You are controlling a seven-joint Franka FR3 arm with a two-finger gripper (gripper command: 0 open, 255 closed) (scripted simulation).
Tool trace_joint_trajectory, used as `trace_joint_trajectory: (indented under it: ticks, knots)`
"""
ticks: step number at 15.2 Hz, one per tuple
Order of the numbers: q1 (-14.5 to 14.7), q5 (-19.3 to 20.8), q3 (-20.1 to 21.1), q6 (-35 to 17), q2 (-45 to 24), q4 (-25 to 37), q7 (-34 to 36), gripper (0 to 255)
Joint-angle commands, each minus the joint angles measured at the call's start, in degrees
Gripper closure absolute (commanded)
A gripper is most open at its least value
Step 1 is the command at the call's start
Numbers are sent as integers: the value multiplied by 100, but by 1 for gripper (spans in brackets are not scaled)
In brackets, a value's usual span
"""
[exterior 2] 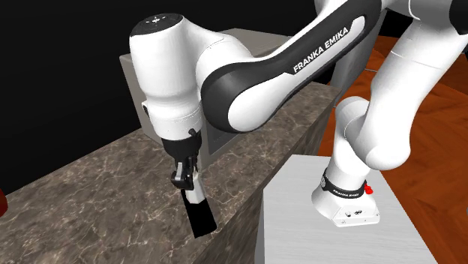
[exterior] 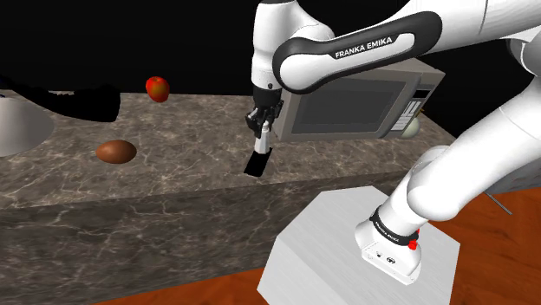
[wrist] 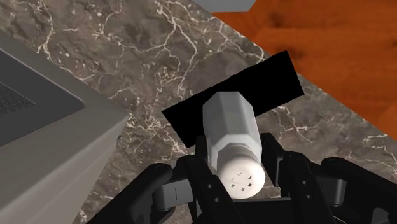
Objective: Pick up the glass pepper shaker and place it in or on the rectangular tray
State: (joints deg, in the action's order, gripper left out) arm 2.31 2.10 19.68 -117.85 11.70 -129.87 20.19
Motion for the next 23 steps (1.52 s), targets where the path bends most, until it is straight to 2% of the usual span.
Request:
trace_joint_trajectory:
  ticks: [1, 5, 13, 14, 19, 23]
  knots:
    - [-4, 24, 9, -162, -55, -106, 25, 255]
    - [-14, 97, 39, -550, -229, -333, 110, 255]
    - [-13, 97, 38, -550, -229, -333, 110, 255]
    - [-13, 97, 38, -550, -229, -333, 110, 0]
    - [-13, 97, 38, -549, -229, -333, 110, 0]
    - [22, -29, 19, 197, 58, 145, 18, 0]
